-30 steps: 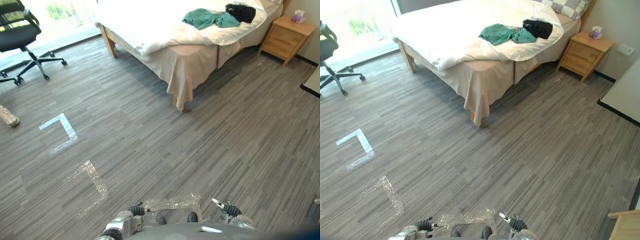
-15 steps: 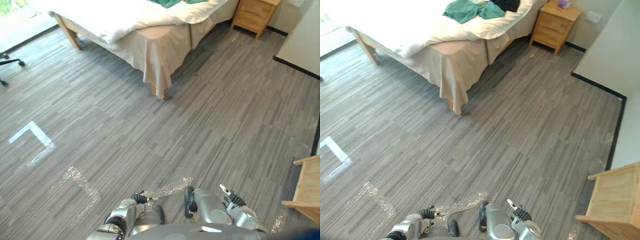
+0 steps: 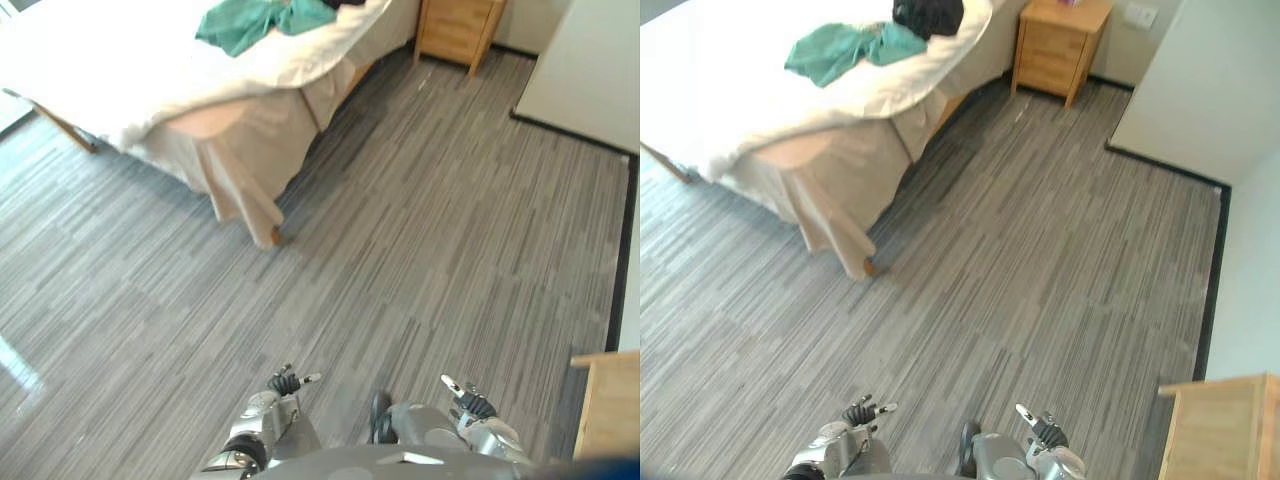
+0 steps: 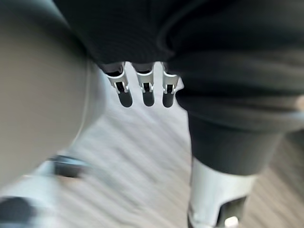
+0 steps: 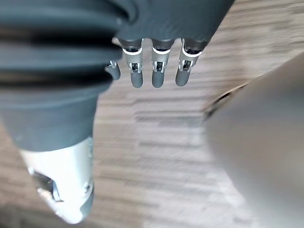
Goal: Tidy the bed and pick cloth on bed and put in laundry
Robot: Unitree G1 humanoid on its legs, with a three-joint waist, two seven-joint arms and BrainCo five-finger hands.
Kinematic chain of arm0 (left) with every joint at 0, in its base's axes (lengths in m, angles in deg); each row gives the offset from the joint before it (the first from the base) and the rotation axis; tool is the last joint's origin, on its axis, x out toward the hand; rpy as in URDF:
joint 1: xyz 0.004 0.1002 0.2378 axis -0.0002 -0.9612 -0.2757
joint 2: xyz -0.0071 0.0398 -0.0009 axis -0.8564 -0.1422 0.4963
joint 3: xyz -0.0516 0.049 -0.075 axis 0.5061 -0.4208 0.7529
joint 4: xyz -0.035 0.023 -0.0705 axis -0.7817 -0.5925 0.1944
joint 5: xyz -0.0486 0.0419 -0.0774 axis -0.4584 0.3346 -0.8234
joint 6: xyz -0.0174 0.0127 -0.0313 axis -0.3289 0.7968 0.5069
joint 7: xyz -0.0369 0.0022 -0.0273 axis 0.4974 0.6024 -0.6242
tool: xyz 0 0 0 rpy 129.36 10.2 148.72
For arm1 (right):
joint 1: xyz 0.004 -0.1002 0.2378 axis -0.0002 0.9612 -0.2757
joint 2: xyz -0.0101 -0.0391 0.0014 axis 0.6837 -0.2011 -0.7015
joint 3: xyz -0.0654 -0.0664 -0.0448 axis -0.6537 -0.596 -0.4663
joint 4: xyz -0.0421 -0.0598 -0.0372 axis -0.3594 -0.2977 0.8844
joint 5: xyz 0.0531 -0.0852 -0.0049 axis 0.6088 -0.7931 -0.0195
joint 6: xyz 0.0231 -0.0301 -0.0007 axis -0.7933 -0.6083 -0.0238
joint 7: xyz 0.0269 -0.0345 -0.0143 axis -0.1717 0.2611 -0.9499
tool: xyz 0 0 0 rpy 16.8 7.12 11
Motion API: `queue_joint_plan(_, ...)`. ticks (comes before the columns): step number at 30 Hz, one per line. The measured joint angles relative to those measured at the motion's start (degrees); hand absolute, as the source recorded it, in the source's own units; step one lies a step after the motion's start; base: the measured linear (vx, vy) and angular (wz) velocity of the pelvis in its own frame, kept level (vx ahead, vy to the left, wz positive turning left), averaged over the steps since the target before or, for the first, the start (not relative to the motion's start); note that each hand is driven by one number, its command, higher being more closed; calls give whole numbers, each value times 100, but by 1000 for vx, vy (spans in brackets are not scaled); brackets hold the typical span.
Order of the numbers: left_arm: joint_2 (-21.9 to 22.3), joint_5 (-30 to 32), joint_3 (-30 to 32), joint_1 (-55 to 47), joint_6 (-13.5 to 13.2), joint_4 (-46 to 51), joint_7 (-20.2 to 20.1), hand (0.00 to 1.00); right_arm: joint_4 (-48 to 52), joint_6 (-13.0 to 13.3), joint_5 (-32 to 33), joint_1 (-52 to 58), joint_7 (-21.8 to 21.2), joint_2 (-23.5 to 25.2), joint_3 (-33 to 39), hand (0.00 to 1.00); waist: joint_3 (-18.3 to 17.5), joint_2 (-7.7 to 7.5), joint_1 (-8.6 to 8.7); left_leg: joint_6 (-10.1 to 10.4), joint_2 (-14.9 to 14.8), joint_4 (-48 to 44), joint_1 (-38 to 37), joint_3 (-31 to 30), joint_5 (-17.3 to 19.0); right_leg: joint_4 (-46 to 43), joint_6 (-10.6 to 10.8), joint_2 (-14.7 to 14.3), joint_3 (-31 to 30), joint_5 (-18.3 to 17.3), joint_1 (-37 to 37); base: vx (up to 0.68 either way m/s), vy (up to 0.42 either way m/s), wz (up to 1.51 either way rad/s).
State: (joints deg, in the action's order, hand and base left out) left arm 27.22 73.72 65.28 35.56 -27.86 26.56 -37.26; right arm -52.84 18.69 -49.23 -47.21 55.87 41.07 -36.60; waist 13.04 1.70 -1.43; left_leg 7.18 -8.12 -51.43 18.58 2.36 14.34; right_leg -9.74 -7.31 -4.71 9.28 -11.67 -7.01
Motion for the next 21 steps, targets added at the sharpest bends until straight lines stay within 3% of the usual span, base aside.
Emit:
queue_joint_plan(2,91,-12,123,-7,-88,99,46,0,252,5,1,-69,-36,41,-304,0,73,25,-91,-136,163,698,382,377,-22,129,61,-10,-270,-54,-368,613,-76,-117)
queue_joint_plan(4,181,-110,369,-1,-72,120,148,0,460,4,1,29,-122,114,-674,0,91,46,-102,-450,290,2672,529,1311,-775,297,411,54,-460,-269,-968,648,39,-93)
queue_joint_plan(5,184,-110,386,-5,-60,120,154,0,482,4,0,70,-144,114,-716,0,81,64,-99,-525,303,2991,511,1457,-937,304,455,47,-484,-308,-1038,608,119,-67)
queue_joint_plan(6,238,-140,469,-19,-42,120,211,0,500,3,-8,216,-236,116,-877,0,46,122,-101,-806,295,3755,484,1911,-1329,292,579,-32,-586,-434,-1353,659,188,-64)
queue_joint_plan(7,292,-302,493,-80,-21,114,278,0,555,16,-94,324,-283,90,-940,0,-45,271,-128,-1044,207,4187,422,2298,-1385,226,670,-189,-683,-530,-1579,705,222,-64)
queue_joint_plan(8,311,-345,517,-115,-23,123,300,0,520,12,-140,288,-278,90,-929,0,-86,323,-136,-1562,206,4170,409,2230,-1816,181,653,-216,-702,-573,-1647,746,231,-29)
queue_joint_plan(9,170,-478,596,-6,-21,114,337,0,456,-4,-236,198,-269,146,-928,0,-127,-64,-99,-1845,210,3833,438,2728,-2059,-117,604,38,-550,-650,-1607,719,209,11)
queue_joint_plan(10,176,-620,667,88,-18,118,347,0,401,-26,-380,84,-251,130,-810,0,-140,-252,-161,-1963,359,3551,488,2875,-1716,-510,687,298,-459,-557,-1431,700,204,24)
queue_joint_plan(11,176,-691,658,107,-18,117,352,0,333,-60,-451,6,-242,100,-704,0,-143,-270,-173,-1978,423,3406,512,2860,-1528,-684,730,381,-423,-415,-1356,676,237,32)
queue_joint_plan(12,171,-739,629,112,19,112,368,0,136,-135,-518,-140,-234,33,-472,0,-167,-277,-163,-2119,594,3211,472,2794,-1162,-1108,864,536,-339,-39,-1230,555,220,29)
queue_joint_plan(13,170,-744,594,106,46,96,370,0,75,-165,-599,-188,-229,20,-396,0,-182,-295,-156,-2167,675,3190,417,2764,-1070,-1312,929,596,-337,123,-1179,857,326,60)
queue_joint_plan(14,114,-822,410,75,89,-16,371,0,-51,-231,-801,-249,-202,-10,-232,0,-272,-357,-134,-2082,994,3212,195,2587,-861,-2257,1388,808,-343,662,-849,718,262,60)
queue_joint_plan(15,93,-864,325,75,87,-114,371,0,-100,-238,-893,-278,-199,-47,-180,0,-284,-359,-123,-2042,1153,3239,41,2466,-766,-2931,1614,948,-327,602,-575,826,274,92)
queue_joint_plan(16,66,-955,198,24,58,-209,391,0,-202,-243,-1032,-321,-193,-124,-178,0,-305,-314,-105,-1993,1354,3360,-297,2245,-688,-3837,1636,1108,-215,190,-78,617,169,82)
queue_joint_plan(17,-7,-1006,34,-33,49,-229,406,0,-223,-250,-1128,-332,-195,-151,-179,0,-294,-254,-112,-1988,1446,3547,-609,2018,-690,-4107,1633,1086,-185,-39,216,669,158,112)
queue_joint_plan(19,-6,-1176,-178,-160,-2,-232,504,0,-186,-242,-1219,-260,-196,-158,-183,0,-295,-125,-98,-1920,1468,3895,-1185,1570,-693,-4049,1486,1003,-75,-384,639,528,78,119)
queue_joint_plan(20,-4,-1233,-207,-213,-62,-234,599,0,-23,-205,-1254,-174,-195,-137,-183,0,-291,-31,-111,-1826,1468,4207,-1694,979,-703,-3608,1307,958,-18,-627,1084,354,22,140)
queue_joint_plan(21,6,-1230,-219,-209,-72,-234,608,0,15,-199,-1256,-141,-192,-135,-181,0,-297,-14,-87,-1782,1469,4267,-1811,740,-689,-3364,1287,954,-56,-637,1224,476,-47,214)
